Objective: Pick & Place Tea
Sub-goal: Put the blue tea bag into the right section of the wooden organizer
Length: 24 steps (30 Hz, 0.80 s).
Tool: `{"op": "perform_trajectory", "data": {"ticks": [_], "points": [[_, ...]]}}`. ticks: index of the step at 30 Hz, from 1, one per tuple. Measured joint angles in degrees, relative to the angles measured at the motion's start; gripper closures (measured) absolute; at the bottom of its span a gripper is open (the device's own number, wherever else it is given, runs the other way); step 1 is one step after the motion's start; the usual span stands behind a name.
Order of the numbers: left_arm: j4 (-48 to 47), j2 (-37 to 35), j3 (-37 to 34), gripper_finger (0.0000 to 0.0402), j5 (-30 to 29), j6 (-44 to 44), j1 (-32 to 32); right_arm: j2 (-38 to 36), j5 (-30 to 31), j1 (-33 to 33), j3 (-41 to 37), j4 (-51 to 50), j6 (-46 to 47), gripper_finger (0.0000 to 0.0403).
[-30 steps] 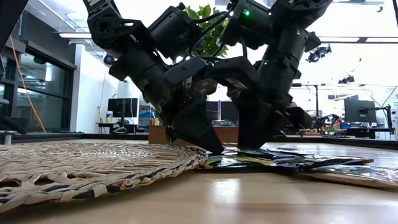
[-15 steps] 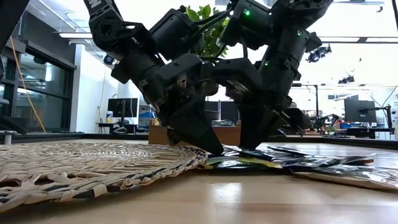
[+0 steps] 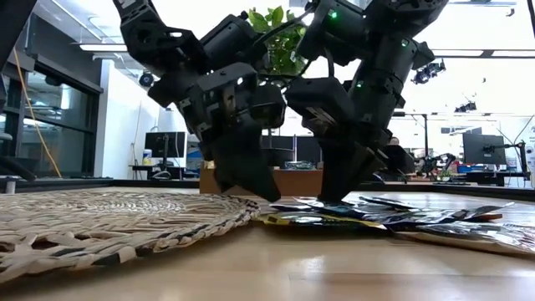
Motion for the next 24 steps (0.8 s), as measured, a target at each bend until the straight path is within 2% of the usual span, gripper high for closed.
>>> {"op": "perform_trajectory", "data": {"ticks": [10, 16, 21, 24], "points": [[-0.89, -4.71, 0.09, 0.0401, 9.05, 2.35, 4.48, -1.36, 1.29, 0.10, 0.02, -1.64, -1.80, 0.0403], [-1.21, -8.90, -1.23, 0.0401, 10.71, 5.19, 6.11, -8.10, 4.98, -0.04, 0.00, -7.41, -3.76, 0.0403], [1.03, -13.91, -5.84, 0.0401, 9.80, 5.51, 7.85, -15.28, 9.78, -0.41, 0.00, -14.85, -5.66, 0.0403], [7.48, -16.11, -9.74, 0.0401, 9.25, 3.56, 9.49, -19.80, 11.64, -1.14, 0.00, -18.51, -8.79, 0.0403]]}}
